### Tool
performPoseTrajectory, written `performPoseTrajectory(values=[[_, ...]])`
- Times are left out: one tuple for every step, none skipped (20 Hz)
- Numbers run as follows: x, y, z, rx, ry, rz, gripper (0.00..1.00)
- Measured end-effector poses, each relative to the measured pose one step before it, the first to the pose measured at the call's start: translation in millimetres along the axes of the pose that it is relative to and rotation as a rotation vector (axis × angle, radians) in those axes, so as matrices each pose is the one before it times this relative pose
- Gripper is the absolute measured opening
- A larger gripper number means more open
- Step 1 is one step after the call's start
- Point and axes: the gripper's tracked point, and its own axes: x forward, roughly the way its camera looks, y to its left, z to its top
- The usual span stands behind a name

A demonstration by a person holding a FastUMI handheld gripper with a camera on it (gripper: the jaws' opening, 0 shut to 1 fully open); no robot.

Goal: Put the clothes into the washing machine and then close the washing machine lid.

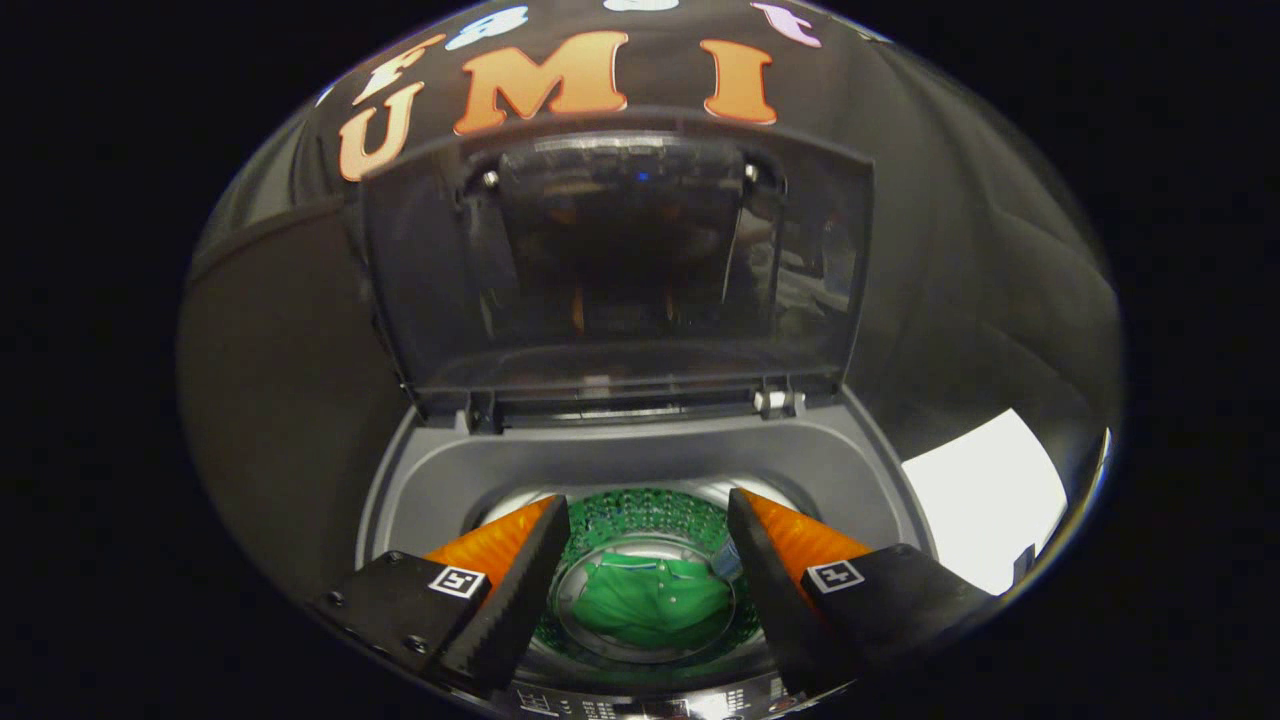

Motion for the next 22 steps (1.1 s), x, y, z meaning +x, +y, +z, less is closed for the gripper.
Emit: performPoseTrajectory(values=[[-9.57, 1.95, 10.40, -0.00340, -0.03215, 0.01315, 1.00], [-8.57, 2.98, 10.35, -0.00183, -0.02903, 0.01752, 1.00], [-8.68, 1.44, 9.29, -0.00198, -0.02123, 0.01124, 1.00], [-8.19, 1.05, 9.57, 0.00199, -0.02219, 0.00831, 1.00], [-6.57, 1.66, 10.50, 0.00459, -0.02612, 0.00900, 1.00], [-5.27, 0.28, 10.20, 0.00451, -0.02814, 0.00218, 1.00], [-6.50, -1.71, 12.99, 0.00303, -0.03402, -0.01076, 1.00], [-4.38, -1.42, 13.85, -0.00145, -0.03507, -0.00933, 1.00], [-4.32, -0.73, 13.40, 0.00197, -0.03062, -0.00721, 1.00], [-2.33, 0.20, 12.58, 0.00522, -0.02156, -0.00224, 1.00], [-2.06, 0.28, 12.72, 0.00661, -0.01814, -0.00061, 1.00], [-2.85, -1.36, 14.83, 0.00901, -0.02355, -0.00724, 1.00], [1.66, -0.10, 15.41, 0.00864, -0.02591, -0.00617, 1.00], [1.32, 0.17, 14.30, 0.00312, -0.01769, -0.00541, 1.00], [1.44, -4.38, 11.65, 0.00044, -0.00650, -0.00773, 1.00], [3.57, 1.10, 10.87, 0.00199, -0.00380, 0.00083, 1.00], [3.87, 2.00, 10.44, 0.00169, -0.00539, -0.00096, 1.00], [3.82, 2.29, 11.04, -0.00217, -0.00773, -0.00184, 1.00], [5.14, 3.18, 9.90, -0.00564, -0.01208, -0.00217, 1.00], [6.77, 3.12, 7.90, -0.00833, -0.00835, -0.00127, 1.00], [7.93, 4.20, 7.12, -0.00609, -0.00521, -0.00017, 1.00], [8.97, 3.66, 5.64, -0.00529, -0.00276, -0.00017, 1.00]])
